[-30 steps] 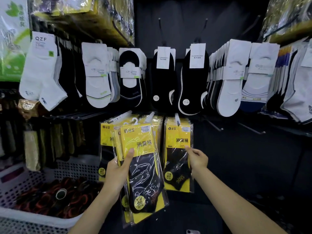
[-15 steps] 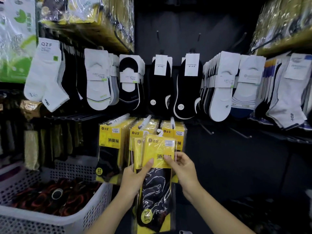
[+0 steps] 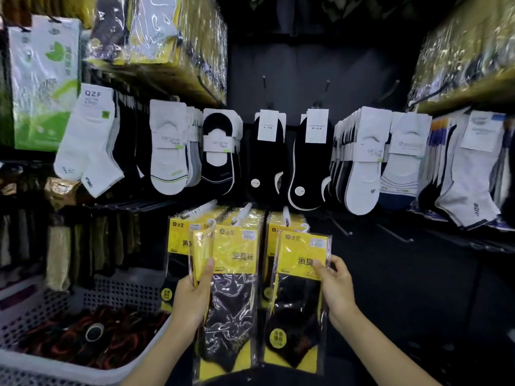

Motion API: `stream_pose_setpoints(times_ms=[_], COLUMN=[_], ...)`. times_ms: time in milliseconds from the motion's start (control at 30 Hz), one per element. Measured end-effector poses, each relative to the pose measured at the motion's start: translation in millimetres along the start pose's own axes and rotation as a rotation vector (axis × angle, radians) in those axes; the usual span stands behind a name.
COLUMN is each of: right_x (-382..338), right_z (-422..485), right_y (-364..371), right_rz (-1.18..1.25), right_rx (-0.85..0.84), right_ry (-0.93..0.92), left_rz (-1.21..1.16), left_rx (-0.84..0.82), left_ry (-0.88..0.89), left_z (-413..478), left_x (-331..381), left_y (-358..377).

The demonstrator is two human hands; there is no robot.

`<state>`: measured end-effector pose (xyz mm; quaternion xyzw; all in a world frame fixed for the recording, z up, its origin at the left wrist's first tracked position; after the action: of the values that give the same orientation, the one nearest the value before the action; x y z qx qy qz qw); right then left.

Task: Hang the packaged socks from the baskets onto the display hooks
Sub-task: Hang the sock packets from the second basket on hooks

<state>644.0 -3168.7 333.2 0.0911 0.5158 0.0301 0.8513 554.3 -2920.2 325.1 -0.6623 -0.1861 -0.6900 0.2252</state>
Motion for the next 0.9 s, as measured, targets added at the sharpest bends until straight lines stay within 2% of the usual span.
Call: stream_pose_setpoints(times_ms=[300,567,700,800,900], right_x=[18.6,71.5,81.2,72.7,46.6], right_z=[37.3,61.4,48.8,31.0,6.2], right_y=[29.8,30.0,12.5,13.9,29.8], right_rz=[-0.129,-0.140,-0.236,-0.174,-0.064], right_rx=[-0.068,0.135,0.293,0.210,-0.035], right_ry=[-0.056,0.167,0.149,0.139,0.118], left_rz=[-0.014,-0.038,-0.032,-0.023,-0.033], left_rx=[0.116,0.076,0.053,0.030,-0.023], left_ry=[-0.057,-0.053,-0.048,-0.052,-0.057], left_z=[18.9,24.8,21.7,17.1,8.9], left_x=[-8.1,-19.8,-20.5,-19.5,-18.2], left_y=[-17.6,-12.1,-8.2,-2.9,8.9])
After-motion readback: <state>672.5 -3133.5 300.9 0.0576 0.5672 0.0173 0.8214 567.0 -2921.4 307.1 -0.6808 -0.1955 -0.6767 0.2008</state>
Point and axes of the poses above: each hand's wrist, its own z-axis towards the middle knuckle, its own y-axis out of the palm, x = y × z, the point moved 3 cm from there along z, towards the middle knuckle, and after that the axes turned 15 degrees about -y, right-handed, at the moved point
